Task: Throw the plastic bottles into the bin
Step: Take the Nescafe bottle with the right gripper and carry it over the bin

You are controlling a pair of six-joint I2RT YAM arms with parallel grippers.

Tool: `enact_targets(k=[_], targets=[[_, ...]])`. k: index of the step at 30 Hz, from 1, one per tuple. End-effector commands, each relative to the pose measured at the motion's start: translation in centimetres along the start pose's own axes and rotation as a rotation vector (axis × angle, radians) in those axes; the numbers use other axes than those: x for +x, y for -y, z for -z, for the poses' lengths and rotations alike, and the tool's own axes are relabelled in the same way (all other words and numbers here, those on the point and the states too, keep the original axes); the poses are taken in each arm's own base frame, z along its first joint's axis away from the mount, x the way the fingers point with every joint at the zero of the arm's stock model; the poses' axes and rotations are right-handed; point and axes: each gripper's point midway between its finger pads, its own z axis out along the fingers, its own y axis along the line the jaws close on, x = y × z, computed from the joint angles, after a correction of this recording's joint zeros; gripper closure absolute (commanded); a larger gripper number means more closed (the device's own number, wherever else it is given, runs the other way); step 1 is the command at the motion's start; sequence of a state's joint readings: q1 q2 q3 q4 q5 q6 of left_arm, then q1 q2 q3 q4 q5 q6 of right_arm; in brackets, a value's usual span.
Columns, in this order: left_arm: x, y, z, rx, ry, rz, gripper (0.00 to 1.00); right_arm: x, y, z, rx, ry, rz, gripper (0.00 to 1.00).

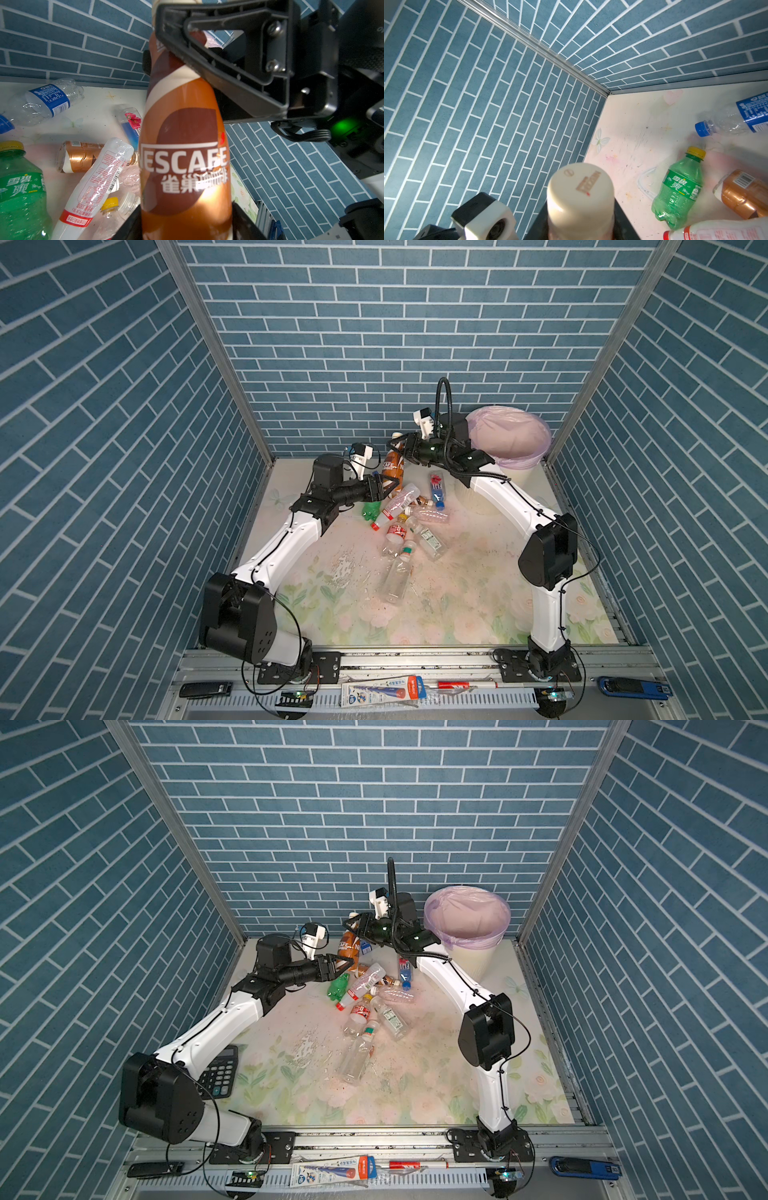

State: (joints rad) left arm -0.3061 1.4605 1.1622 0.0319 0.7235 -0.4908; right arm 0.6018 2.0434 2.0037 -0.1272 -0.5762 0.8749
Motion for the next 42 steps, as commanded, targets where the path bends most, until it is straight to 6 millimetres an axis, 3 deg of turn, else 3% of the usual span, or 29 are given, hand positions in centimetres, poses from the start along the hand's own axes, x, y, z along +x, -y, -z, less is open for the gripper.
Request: enact_targets(k=[1,6,9,15,18,21,27,31,34,36,38,42], targets=[[0.1,0.4,-0.4,0.023,-0.003,-0.010,0.33,-1.1,-2.7,0.8,-0.049,0.031,0.039,0.76],[-0.1,0.5,-0.2,0.022,0.005,-0.010,0.18,-1.2,-2.7,1.6,-0.008,0.036,0.081,0.77],[-0.1,0.6,0.0,0.017,0.009,-0.013,0.02,-1.6,-2.8,2.4,0.031,0.043,0.128,0.83],[-0.4,1.4,0.6,0.019,0.020,-0.040,0.01,-4.6,-3.6,6.7,0.152,0.117,0.260,0.84],[-0.2,2.1,0.8,0.006,0.017,-0.076,0.01,-6.7,-4.3,10.0,0.248,0.181,0.346,0.84],[0.7,3.0,0.5,-0.019,-0.004,-0.135,0.01,-9.0,-5.8,14.7,0.387,0.280,0.491,0.84],[1.9,5.4,0.0,0.030,-0.029,-0.197,0.01,-14.1,-10.8,26.8,0.645,0.591,0.707,0.87],[1.6,6.8,0.2,0.064,-0.008,-0.234,0.01,-15.6,-15.4,33.8,0.733,0.802,0.814,0.86],[1.0,8.4,0.2,0.099,0.006,-0.253,0.01,-16.1,-17.1,36.7,0.786,0.892,0.862,0.86],[0.3,9.9,0.2,0.129,0.019,-0.277,0.01,-16.6,-16.6,37.5,0.840,0.911,0.868,0.86],[-0.5,11.3,0.2,0.141,0.029,-0.312,0.01,-17.2,-15.0,37.0,0.871,0.890,0.855,0.86],[-1.2,11.9,0.0,0.148,0.051,-0.340,0.01,-18.3,-7.6,33.5,0.957,0.762,0.785,0.86]])
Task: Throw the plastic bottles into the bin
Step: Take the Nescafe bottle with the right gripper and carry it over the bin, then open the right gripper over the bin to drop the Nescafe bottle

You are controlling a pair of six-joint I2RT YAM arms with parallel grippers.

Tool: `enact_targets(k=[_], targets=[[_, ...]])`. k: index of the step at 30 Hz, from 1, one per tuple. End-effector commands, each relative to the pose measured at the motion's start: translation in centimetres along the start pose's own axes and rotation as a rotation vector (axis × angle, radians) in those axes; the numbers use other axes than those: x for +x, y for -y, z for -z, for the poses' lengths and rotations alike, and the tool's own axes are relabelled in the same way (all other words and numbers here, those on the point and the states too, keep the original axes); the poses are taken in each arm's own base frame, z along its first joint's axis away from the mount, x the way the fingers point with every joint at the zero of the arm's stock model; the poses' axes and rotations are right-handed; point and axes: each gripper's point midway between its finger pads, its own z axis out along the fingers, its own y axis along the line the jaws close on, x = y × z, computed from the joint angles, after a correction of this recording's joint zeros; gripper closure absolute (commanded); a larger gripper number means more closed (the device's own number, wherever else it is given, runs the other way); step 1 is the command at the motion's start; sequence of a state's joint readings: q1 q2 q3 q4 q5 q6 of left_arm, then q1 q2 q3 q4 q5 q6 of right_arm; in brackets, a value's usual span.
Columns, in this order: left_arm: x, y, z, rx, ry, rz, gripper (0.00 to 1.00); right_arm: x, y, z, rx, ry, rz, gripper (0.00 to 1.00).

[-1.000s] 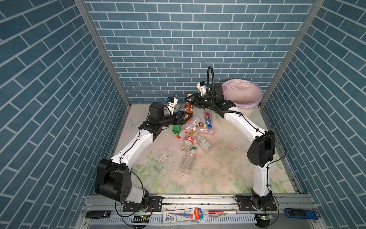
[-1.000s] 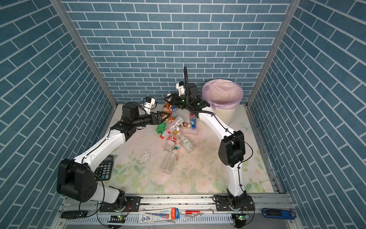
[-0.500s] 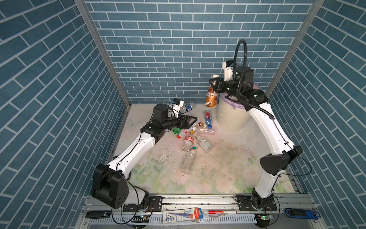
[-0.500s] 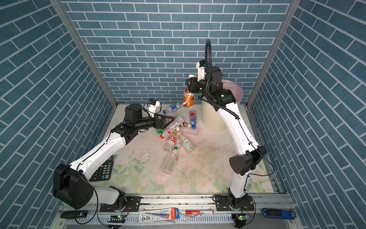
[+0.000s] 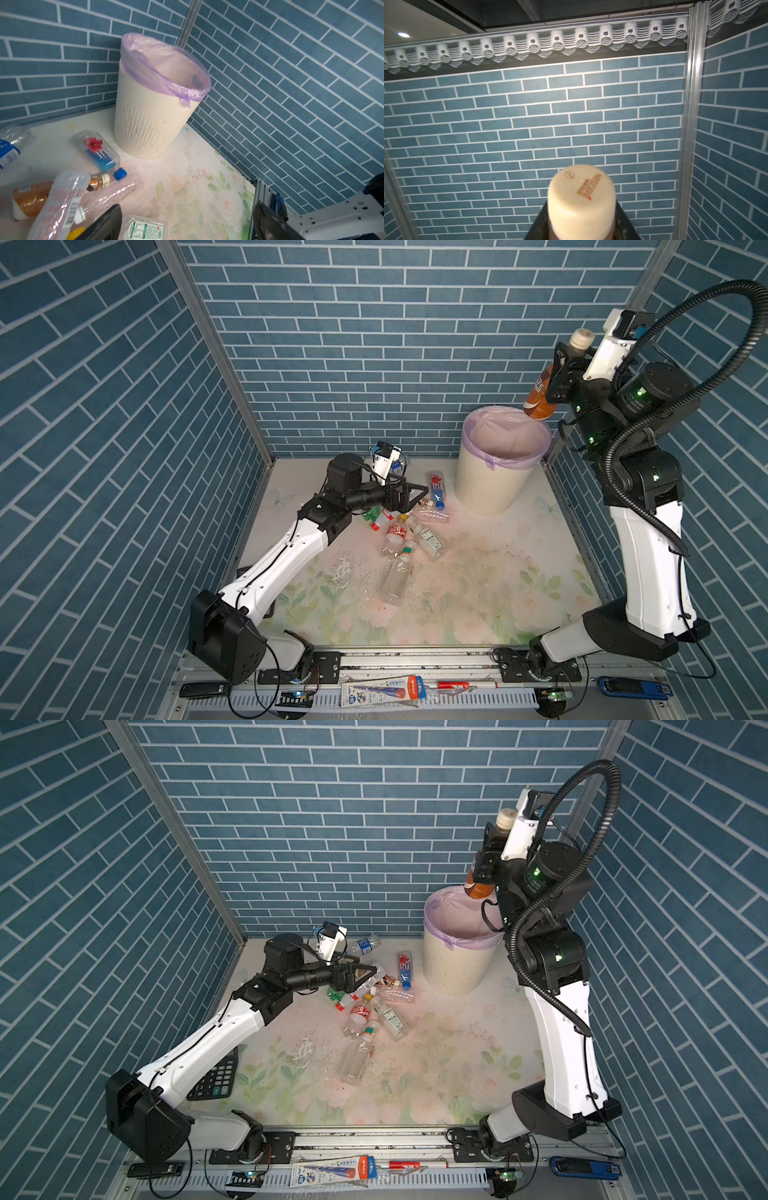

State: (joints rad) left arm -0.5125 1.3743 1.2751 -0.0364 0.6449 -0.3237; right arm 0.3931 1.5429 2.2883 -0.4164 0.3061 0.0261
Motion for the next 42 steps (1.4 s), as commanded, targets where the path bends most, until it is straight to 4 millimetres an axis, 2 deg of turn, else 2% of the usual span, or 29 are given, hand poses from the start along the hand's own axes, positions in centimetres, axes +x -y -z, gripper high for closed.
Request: enact_targets(k=[1,3,5,7,8,9,12,14,23,27,36,42], targets=[[-1.0,0.4,-0.1,0.005,0.029,-0.049,0.01,10.6,0.6,-5.8,0.062,-0.230,0.102,0.86],[-0.4,0.2,-0.3,0.004,0.020,-0.041,0.01,16.0,1.3,-8.0,0.089,-0.334,0.140,0.82],[0.1,0.1,-0.2,0.002,0.012,-0.040,0.01,19.8,2.2,-9.2,0.119,-0.434,0.167,0.49],[0.3,0.0,0.1,-0.012,0.007,-0.051,0.01,20.2,2.0,-9.2,0.113,-0.466,0.157,0.18],[0.5,-0.1,0.3,-0.022,0.005,-0.056,0.01,19.6,1.6,-9.0,0.095,-0.448,0.133,0.07],[0.6,-0.3,0.4,-0.033,0.005,-0.062,0.01,18.7,1.4,-8.7,0.081,-0.421,0.112,0.01],[0.5,-0.3,0.5,-0.040,0.007,-0.068,0.01,17.1,1.3,-8.0,0.070,-0.381,0.087,0.01],[0.6,-0.3,0.5,-0.041,0.006,-0.066,0.01,16.9,1.3,-7.7,0.069,-0.395,0.090,0.01],[0.8,-1.2,0.6,-0.088,0.008,-0.059,0.01,16.9,0.3,-6.6,0.030,-0.404,0.057,0.01],[0.5,-2.8,1.0,-0.182,0.041,-0.046,0.01,17.1,-0.8,-5.8,0.000,-0.419,0.063,0.01],[0.7,-6.2,2.2,-0.379,0.086,0.010,0.01,19.4,-5.8,-2.9,-0.130,-0.485,0.104,0.01],[2.9,-8.8,2.8,-0.513,0.022,0.115,0.01,22.8,-8.6,-0.3,-0.208,-0.561,0.119,0.01]])
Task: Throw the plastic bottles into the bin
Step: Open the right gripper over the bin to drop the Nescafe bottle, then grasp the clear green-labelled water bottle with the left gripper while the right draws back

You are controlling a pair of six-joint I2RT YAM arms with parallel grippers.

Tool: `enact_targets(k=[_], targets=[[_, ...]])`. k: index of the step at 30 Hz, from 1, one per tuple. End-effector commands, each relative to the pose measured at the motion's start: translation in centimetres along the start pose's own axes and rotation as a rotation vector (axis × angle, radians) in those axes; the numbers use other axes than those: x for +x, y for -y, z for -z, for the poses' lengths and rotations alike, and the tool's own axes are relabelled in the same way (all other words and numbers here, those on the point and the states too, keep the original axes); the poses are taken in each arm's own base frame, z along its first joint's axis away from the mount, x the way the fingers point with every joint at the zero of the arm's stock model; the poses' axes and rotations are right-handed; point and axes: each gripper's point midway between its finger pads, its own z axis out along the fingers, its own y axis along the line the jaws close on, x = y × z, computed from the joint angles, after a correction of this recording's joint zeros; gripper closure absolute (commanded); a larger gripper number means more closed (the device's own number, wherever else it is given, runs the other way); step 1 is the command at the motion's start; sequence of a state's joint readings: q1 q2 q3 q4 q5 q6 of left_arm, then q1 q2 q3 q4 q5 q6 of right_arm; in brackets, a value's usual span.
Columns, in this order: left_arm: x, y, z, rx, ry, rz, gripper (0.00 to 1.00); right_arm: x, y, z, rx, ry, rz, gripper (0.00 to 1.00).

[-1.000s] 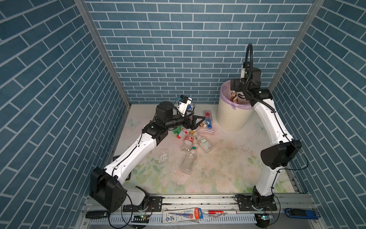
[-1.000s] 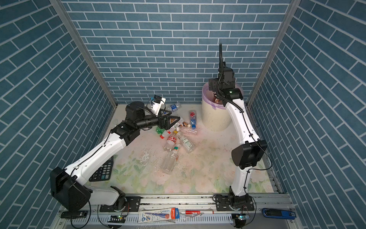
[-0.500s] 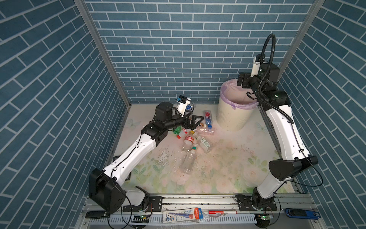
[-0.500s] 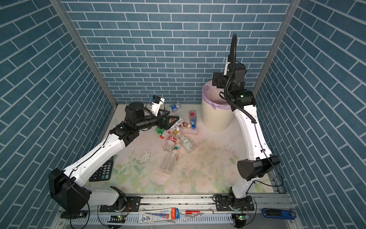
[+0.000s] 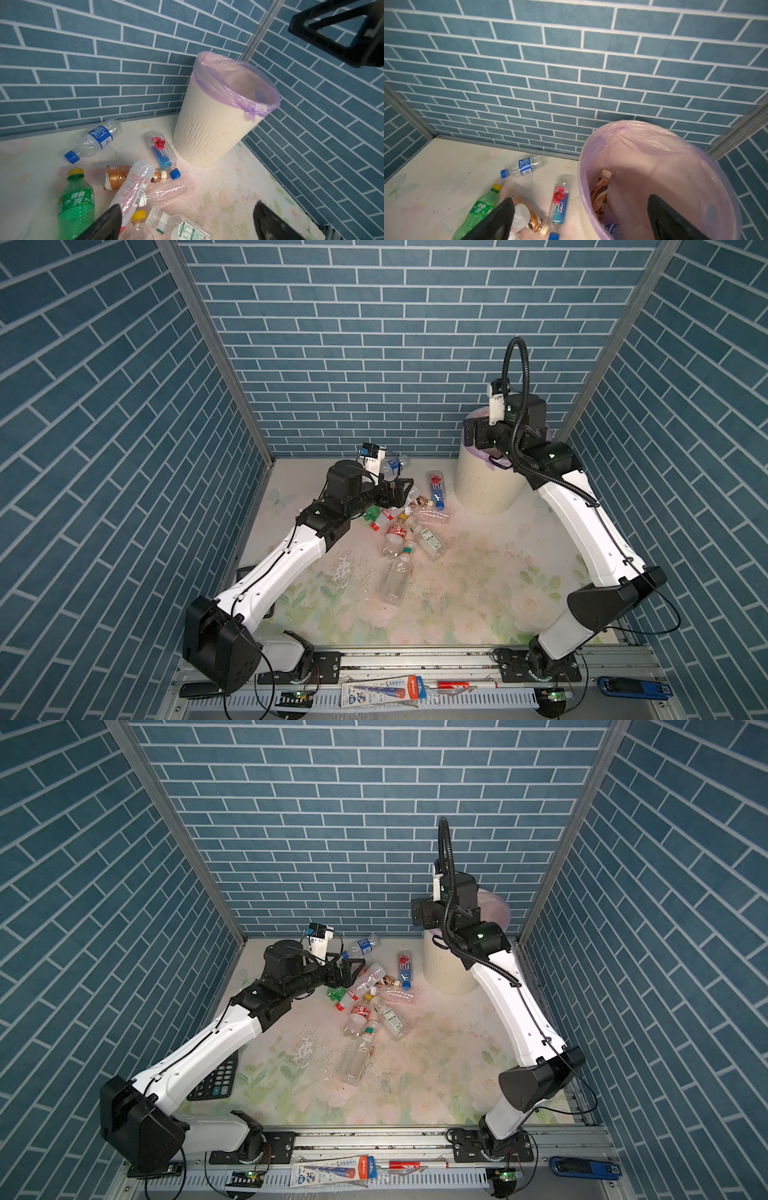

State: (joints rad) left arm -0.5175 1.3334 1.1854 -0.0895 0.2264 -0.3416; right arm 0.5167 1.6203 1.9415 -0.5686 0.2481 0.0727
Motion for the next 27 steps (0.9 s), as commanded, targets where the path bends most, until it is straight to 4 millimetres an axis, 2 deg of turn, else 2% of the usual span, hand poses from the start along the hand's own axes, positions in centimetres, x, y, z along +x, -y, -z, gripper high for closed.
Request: enact_targets(k=[1,6,15,20,27], targets=[[1.6,-1.9,0.1,-0.103,-0.052,0.065,0.01,1.5,-1.1,1.1,-0.041,-0.019,-0.001,0.01],[4.8,-1.1,0.3,-0.040,-0.170,0.123,0.01,4.7,-3.0,1.0,-0.117,-0.081,-0.034,0.01],[13.3,-2.0,3.3,-0.078,-0.367,0.177,0.01,9.9,-5.5,1.8,-0.207,-0.178,-0.082,0.01],[17.2,-1.5,4.5,-0.086,-0.432,0.149,0.01,13.6,-6.0,2.0,-0.219,-0.225,-0.123,0.01],[21.3,-0.5,4.7,-0.149,-0.483,0.046,0.01,18.0,-6.0,3.2,-0.227,-0.273,-0.179,0.01]])
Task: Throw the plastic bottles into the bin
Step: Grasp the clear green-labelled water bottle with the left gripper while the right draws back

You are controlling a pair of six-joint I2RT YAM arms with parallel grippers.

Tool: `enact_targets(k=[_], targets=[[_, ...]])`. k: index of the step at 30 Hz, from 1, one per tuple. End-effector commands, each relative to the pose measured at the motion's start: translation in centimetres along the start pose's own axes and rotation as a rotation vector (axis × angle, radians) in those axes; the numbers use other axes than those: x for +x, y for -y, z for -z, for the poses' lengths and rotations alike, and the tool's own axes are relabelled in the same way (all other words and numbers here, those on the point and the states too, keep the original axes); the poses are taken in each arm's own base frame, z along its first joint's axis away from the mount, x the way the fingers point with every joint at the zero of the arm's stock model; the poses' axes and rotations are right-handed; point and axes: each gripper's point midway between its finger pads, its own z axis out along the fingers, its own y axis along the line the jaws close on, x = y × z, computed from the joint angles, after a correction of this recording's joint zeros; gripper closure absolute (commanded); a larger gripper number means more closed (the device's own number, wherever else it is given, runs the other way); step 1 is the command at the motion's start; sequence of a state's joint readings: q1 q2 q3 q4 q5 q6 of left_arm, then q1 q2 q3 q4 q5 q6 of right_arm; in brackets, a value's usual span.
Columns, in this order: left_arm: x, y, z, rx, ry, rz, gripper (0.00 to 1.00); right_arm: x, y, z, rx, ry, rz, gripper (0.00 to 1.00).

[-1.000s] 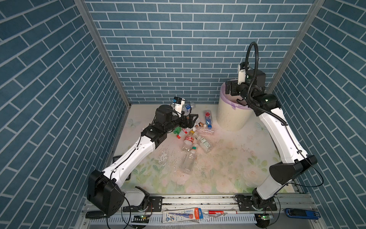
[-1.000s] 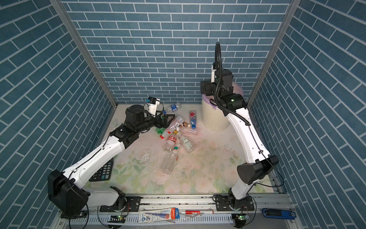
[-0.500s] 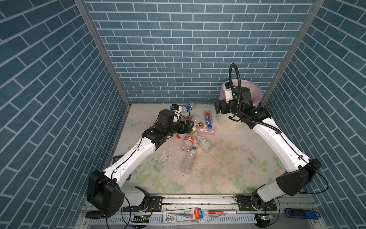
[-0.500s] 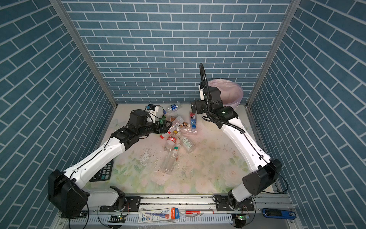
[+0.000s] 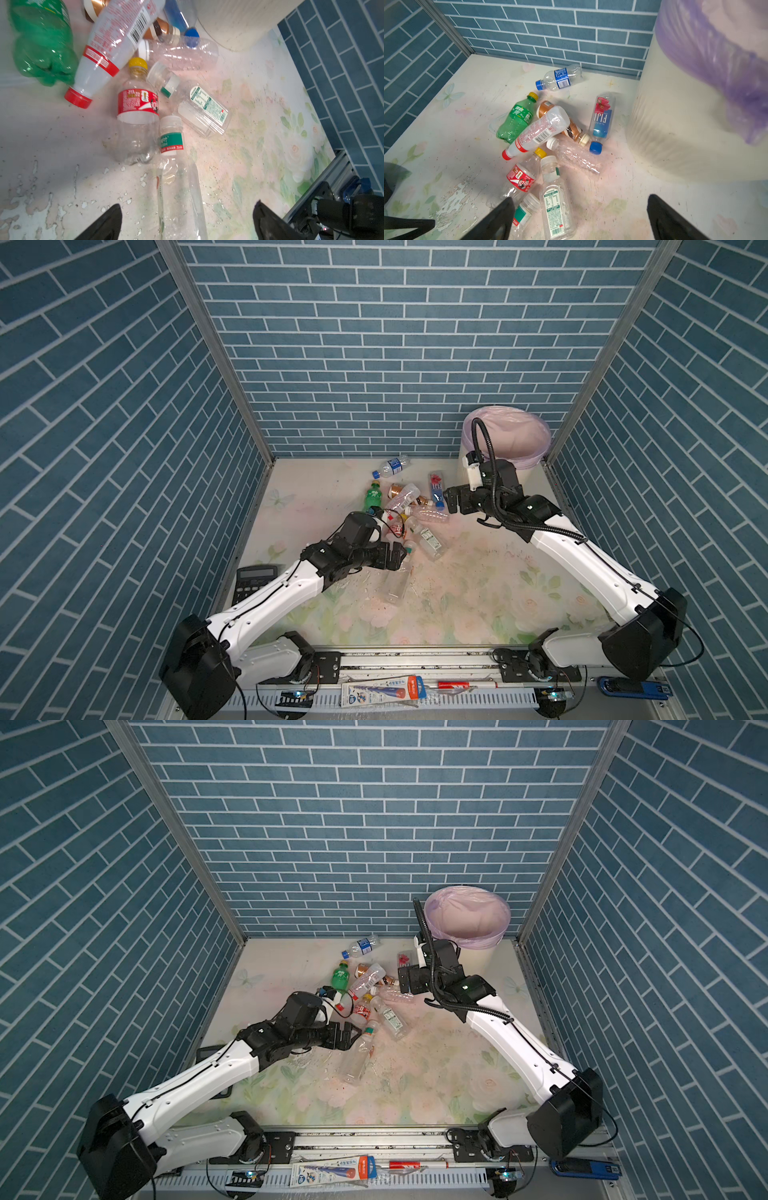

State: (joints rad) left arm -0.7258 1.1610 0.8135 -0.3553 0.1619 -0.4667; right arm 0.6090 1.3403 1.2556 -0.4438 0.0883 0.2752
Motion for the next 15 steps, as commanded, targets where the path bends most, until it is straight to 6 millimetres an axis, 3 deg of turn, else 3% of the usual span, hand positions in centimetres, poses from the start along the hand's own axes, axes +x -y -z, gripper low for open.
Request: enact_targets(k=[1,7,15], targets=[[1.6,-0.7,-0.8,-0.081,0.001,-0.021,0.01,1.0,-0.3,0.9,-0.032,0.027,-0.069,0.01],[4.6,-1.4,-2.9,-0.144,-0.039,-0.011,0.01,3.7,0.6,1.9,-0.020,0.013,-0.098,0.01],[7.0,-0.8,-4.6,-0.212,-0.105,-0.077,0.01,5.0,1.0,2.7,-0.020,0.016,-0.117,0.01]])
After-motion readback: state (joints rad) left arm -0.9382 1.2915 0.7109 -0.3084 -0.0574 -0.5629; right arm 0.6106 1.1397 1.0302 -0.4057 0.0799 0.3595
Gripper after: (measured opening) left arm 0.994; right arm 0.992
